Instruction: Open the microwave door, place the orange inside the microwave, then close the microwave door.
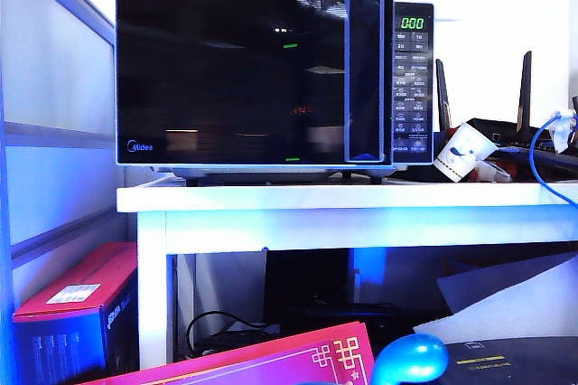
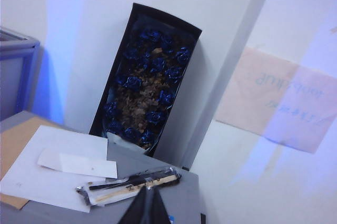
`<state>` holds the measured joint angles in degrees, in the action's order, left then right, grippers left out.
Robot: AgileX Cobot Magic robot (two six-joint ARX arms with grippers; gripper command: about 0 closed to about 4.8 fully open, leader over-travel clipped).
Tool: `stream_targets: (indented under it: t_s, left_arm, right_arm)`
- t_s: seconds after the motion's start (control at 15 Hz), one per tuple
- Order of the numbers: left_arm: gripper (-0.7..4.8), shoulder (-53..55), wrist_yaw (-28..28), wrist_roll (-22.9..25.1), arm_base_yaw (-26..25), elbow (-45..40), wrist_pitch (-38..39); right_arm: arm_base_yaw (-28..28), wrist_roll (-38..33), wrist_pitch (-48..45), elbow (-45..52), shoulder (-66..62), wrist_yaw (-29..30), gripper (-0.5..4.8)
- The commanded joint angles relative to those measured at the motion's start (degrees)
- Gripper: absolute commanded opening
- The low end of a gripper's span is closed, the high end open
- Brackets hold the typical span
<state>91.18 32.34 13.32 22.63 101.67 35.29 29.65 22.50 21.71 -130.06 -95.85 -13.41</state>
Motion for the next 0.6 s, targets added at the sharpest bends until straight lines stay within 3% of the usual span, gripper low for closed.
stream_targets:
  t_s: [0.07,0.47,0.6]
  left_arm:
    - [-0.06,2.2,-4.9,0.1,3.1,0.2,-6.2]
    - [-0.06,7.6,-12.9,-0.9,5.2,0.2,-17.4]
    - [-0.06,9.4,-13.9,-4.6,5.2,0.2,-21.3]
  right_arm:
    - [0.1,-0.2,-1.2,-0.2,0.4,0.3,-0.05]
    - [0.1,-0.2,-1.1,-0.2,0.4,0.5,-0.05]
    - [0.1,-0.2,-1.2,-0.2,0.5,0.5,-0.05]
